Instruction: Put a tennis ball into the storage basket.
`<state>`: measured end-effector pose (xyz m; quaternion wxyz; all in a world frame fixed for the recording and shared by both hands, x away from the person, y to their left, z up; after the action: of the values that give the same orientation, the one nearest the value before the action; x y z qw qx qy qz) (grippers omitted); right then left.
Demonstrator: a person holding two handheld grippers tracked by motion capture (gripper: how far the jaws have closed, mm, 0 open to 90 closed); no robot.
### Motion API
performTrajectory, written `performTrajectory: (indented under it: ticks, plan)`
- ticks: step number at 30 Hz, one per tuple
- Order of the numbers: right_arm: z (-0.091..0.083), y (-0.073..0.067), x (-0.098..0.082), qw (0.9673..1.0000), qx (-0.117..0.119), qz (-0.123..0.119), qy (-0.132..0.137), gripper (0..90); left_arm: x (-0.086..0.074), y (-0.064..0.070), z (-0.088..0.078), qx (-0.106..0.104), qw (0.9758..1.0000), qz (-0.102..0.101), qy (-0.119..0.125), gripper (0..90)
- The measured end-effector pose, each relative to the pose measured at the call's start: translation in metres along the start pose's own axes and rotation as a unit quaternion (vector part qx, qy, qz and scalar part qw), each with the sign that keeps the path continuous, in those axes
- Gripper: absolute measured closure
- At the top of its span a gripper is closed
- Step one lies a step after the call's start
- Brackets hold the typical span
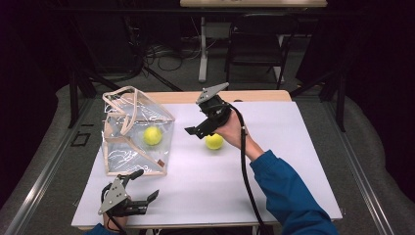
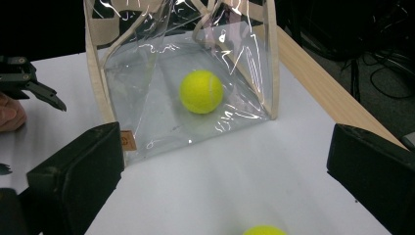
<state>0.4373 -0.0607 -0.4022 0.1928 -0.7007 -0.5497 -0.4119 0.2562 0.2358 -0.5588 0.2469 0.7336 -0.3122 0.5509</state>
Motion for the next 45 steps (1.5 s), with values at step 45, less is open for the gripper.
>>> performTrajectory:
  ticks: [45]
  plan:
    - [-0.011, -0.021, -0.099, 0.9985, -0.017, 0.045, -0.025, 0.0, 0.000, 0.003, 0.001, -0.006, 1.0000, 0.005, -0.003, 16.0]
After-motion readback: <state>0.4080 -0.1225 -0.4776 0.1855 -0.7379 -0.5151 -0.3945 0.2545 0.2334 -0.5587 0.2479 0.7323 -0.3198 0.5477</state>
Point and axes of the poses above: each handheld gripper's, and its own axes: z roughly forward along the jaws, x roughly out of its top, y roughly to its right, the point moved 1 cm from there along z, roughly forward along the jaws, and after that the axes turned 9 degrees about -z, right-handed, at the moved point
